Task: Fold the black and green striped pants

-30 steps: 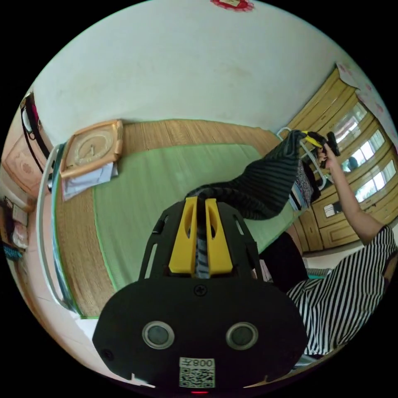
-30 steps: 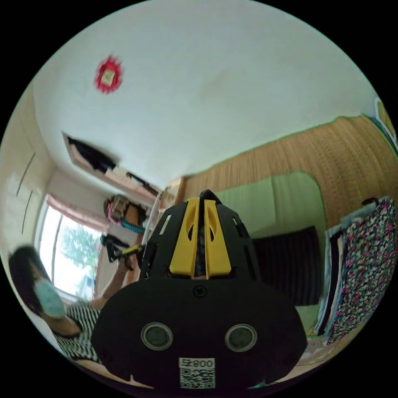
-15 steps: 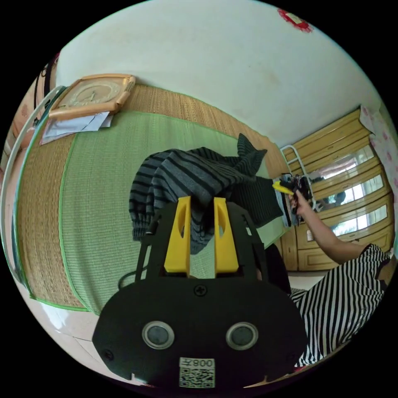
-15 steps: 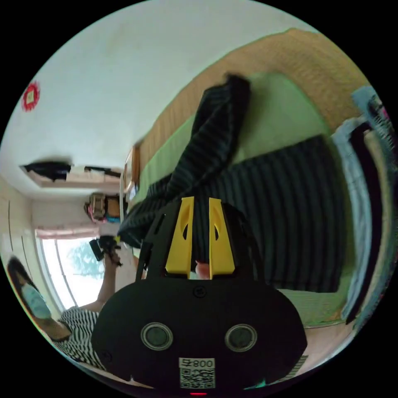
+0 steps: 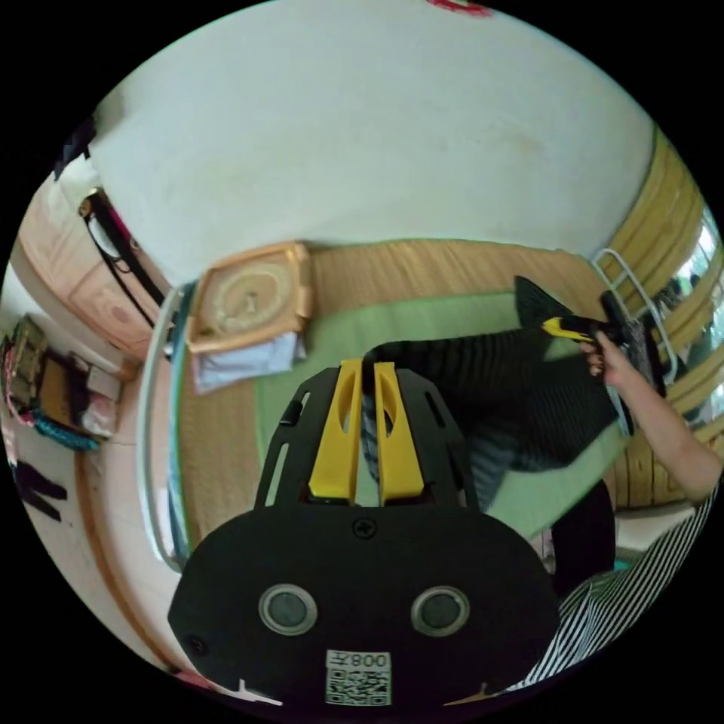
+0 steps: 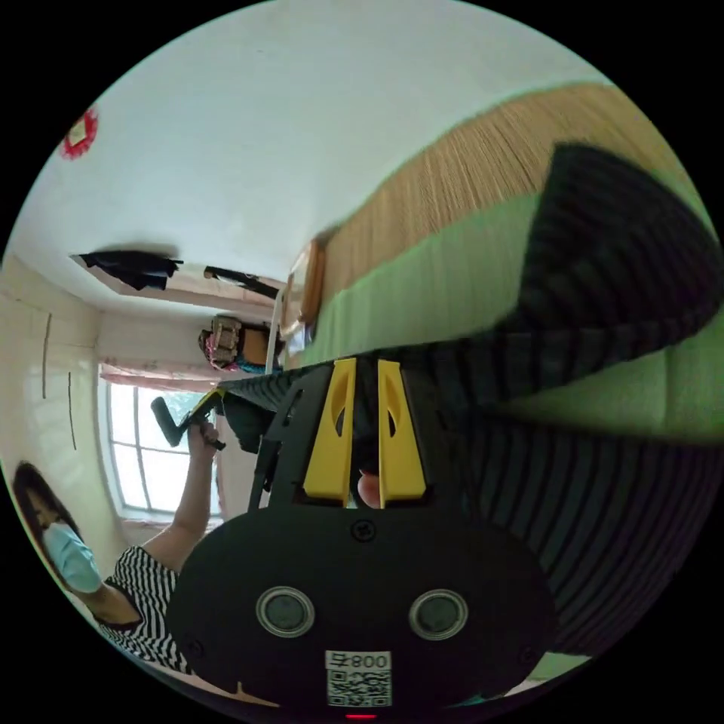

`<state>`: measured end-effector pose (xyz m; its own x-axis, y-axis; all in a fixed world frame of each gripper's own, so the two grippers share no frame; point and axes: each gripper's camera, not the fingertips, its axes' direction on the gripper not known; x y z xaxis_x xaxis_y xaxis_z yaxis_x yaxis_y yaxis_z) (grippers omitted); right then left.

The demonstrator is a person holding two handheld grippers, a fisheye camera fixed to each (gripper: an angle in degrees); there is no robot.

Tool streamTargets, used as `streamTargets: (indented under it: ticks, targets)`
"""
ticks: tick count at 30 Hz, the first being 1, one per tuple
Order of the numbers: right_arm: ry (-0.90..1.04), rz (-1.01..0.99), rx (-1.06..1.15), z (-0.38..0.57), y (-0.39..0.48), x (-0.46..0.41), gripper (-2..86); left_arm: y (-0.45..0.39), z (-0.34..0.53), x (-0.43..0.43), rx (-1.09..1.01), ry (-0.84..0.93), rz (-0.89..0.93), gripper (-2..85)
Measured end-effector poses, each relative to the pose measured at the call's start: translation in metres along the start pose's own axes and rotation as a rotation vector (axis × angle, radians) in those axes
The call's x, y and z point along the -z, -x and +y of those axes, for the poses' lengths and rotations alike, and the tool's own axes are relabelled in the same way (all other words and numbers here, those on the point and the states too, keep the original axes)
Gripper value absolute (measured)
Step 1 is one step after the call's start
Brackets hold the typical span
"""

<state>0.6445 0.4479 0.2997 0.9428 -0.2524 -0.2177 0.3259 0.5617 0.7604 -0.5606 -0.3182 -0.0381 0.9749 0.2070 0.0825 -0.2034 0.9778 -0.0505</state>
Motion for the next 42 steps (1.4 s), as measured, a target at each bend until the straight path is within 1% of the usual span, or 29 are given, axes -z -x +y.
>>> streamTargets:
  ticks: [1, 3, 4, 6, 7, 8, 10, 11, 13, 14, 15, 16, 18, 20, 23, 24, 27, 31, 35, 37, 39, 42]
  targets:
    - [-0.004, 0.039, 0.046, -0.015, 0.019, 0.001, 6.9, 0.015, -0.019, -0.008, 0.066, 0.031, -0.011, 2.2]
    - [0.023, 0.124, 0.112, -0.025, 0.045, -0.007, 7.7, 0.024, -0.026, -0.012, 0.129, -0.020, -0.035, 2.3]
    - [0.058, 0.147, 0.157, -0.021, 0.057, -0.016, 8.4, 0.025, -0.021, -0.012, 0.159, -0.073, -0.034, 2.3]
    - [0.096, 0.177, 0.231, 0.000, 0.069, -0.033, 9.4, 0.022, -0.006, -0.018, 0.155, -0.110, 0.033, 2.6]
    - [0.142, 0.198, 0.286, 0.022, 0.074, -0.048, 9.8, 0.015, 0.009, -0.025, 0.117, -0.104, 0.090, 3.0]
    - [0.178, 0.220, 0.310, 0.034, 0.075, -0.057, 10.0, 0.008, 0.028, -0.033, 0.100, -0.072, 0.112, 3.9]
    - [0.331, 0.364, 0.407, 0.089, 0.077, -0.095, 11.4, -0.001, 0.065, -0.051, 0.131, 0.001, 0.166, 6.0]
    - [0.370, 0.398, 0.426, 0.102, 0.077, -0.103, 11.8, -0.007, 0.091, -0.067, 0.156, 0.081, 0.225, 7.6]
    - [0.498, 0.463, 0.476, 0.149, 0.076, -0.127, 13.0, -0.016, 0.132, -0.089, 0.222, 0.174, 0.302, 9.5]
    - [0.524, 0.475, 0.483, 0.159, 0.077, -0.131, 13.1, -0.025, 0.154, -0.101, 0.227, 0.224, 0.350, 10.3]
    - [0.574, 0.514, 0.509, 0.175, 0.077, -0.140, 13.1, -0.031, 0.162, -0.108, 0.211, 0.258, 0.346, 10.4]
    - [0.609, 0.632, 0.555, 0.188, 0.077, -0.150, 12.9, -0.042, 0.173, -0.120, 0.178, 0.331, 0.288, 10.5]
    - [0.593, 0.757, 0.616, 0.200, 0.079, -0.158, 11.4, -0.055, 0.176, -0.133, 0.105, 0.370, 0.224, 9.5]
    - [0.582, 0.769, 0.583, 0.198, 0.081, -0.162, 10.2, -0.061, 0.166, -0.145, 0.045, 0.401, 0.086, 5.3]
    - [0.574, 0.759, 0.523, 0.194, 0.085, -0.166, 6.0, -0.067, 0.154, -0.153, -0.067, 0.440, 0.045, 2.2]
    - [0.595, 0.711, 0.511, 0.195, 0.087, -0.168, 4.5, -0.067, 0.153, -0.153, -0.082, 0.440, 0.030, 1.9]
    - [0.594, 0.718, 0.510, 0.201, 0.093, -0.166, 3.7, -0.054, 0.158, -0.136, -0.086, 0.415, 0.003, 0.9]
    - [0.561, 0.671, 0.515, 0.217, 0.109, -0.152, 3.6, -0.018, 0.183, -0.102, -0.030, 0.395, -0.107, 0.4]
    - [0.612, 0.595, 0.550, 0.247, 0.121, -0.146, 3.9, 0.017, 0.209, -0.091, 0.040, 0.425, -0.210, 0.2]
    - [0.687, 0.584, 0.573, 0.276, 0.119, -0.158, 4.5, 0.028, 0.220, -0.104, 0.085, 0.478, -0.174, 0.2]
    - [0.729, 0.603, 0.555, 0.293, 0.111, -0.171, 5.6, 0.036, 0.231, -0.116, 0.158, 0.513, -0.196, 0.2]
    - [0.666, 0.590, 0.479, 0.297, 0.109, -0.165, 7.1, 0.041, 0.240, -0.114, 0.263, 0.436, -0.103, 0.1]
